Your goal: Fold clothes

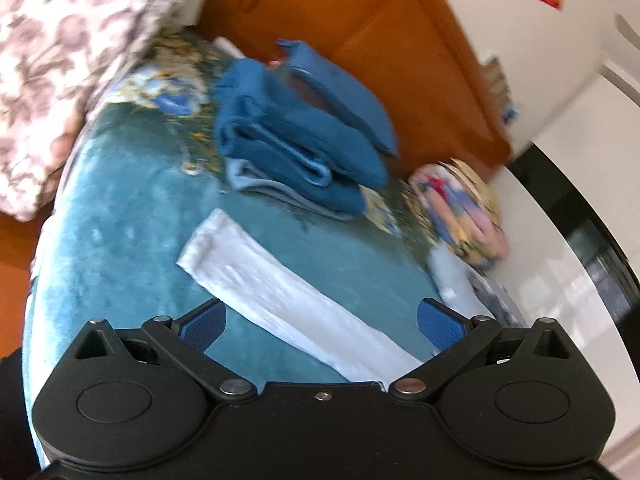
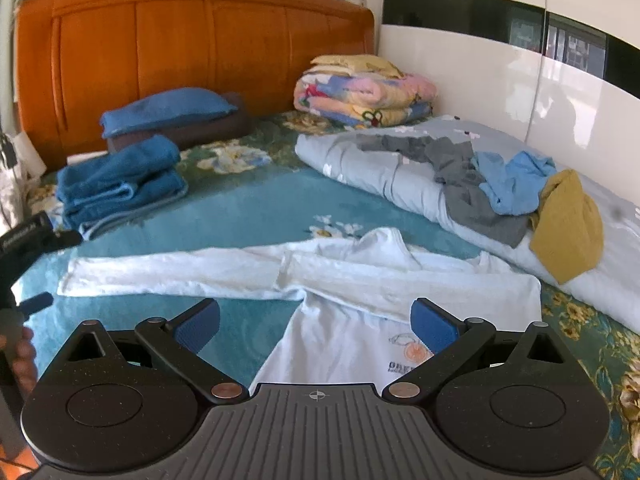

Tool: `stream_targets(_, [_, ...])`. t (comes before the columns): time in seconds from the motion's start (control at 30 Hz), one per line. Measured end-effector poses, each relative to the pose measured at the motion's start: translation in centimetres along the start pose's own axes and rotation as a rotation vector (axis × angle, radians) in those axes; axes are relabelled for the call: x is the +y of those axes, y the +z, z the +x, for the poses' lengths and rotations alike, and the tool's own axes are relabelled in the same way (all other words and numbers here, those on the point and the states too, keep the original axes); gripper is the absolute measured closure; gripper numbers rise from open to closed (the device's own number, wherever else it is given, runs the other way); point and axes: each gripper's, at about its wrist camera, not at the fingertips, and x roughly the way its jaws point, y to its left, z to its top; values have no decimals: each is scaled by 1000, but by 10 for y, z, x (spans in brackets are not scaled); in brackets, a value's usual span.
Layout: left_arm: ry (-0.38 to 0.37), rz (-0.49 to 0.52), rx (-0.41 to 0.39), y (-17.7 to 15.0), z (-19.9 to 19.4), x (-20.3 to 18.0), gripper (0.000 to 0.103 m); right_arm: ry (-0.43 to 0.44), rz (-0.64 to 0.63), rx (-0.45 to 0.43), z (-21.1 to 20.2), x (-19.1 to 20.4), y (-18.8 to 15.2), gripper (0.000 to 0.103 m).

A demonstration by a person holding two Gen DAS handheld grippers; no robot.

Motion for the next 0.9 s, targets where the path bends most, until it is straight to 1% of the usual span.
stream_targets(0.07, [63,-17,-22,2,3,4,4,3,-12,18,5,3,-2,1])
stream_targets(0.17, [148,-14,-37,4,11,3,4,11,-55,38,12,10,-5,1])
stream_targets(0.27, [208,-4,-37,6,25,2,4,25,-80,56,20,17,-8,1])
stream_targets(0.33, [236,-11,-37,8,33,5,5,35,-80,61,24,20,-8,1])
stream_targets(0.4, [252,-24,-17,9,42,9,5,40,-83,66,27,21,-8,1])
stream_targets(0.47, [261,-35,2,11,49,13,7,38,-82,71,30,21,-9,1])
stream_targets(0.53, [259,-30,0,13,53,15,8,36,-78,77,34,20,-9,1])
stream_targets(0.57, [249,-32,-3,14,54,15,11,34,-73,83,35,20,-10,1])
stream_targets(0.63, [238,-28,-7,15,54,16,24,31,-63,95,39,18,-12,1])
stream_targets(0.67, [241,-28,-2,16,55,16,39,30,-58,101,41,17,-13,1])
stream_targets(0.7, [256,-34,6,16,56,18,49,29,-53,107,42,17,-14,1])
stream_targets(0.8, [287,-33,2,15,55,20,63,36,-46,111,44,16,-17,1])
stream_targets(0.83, [296,-26,1,15,55,20,66,38,-45,111,44,16,-17,1])
stream_targets(0.87, [304,-18,0,15,55,20,79,40,-44,110,44,15,-17,1])
stream_targets(0.9, [306,-12,7,16,56,20,97,42,-40,109,44,15,-17,1])
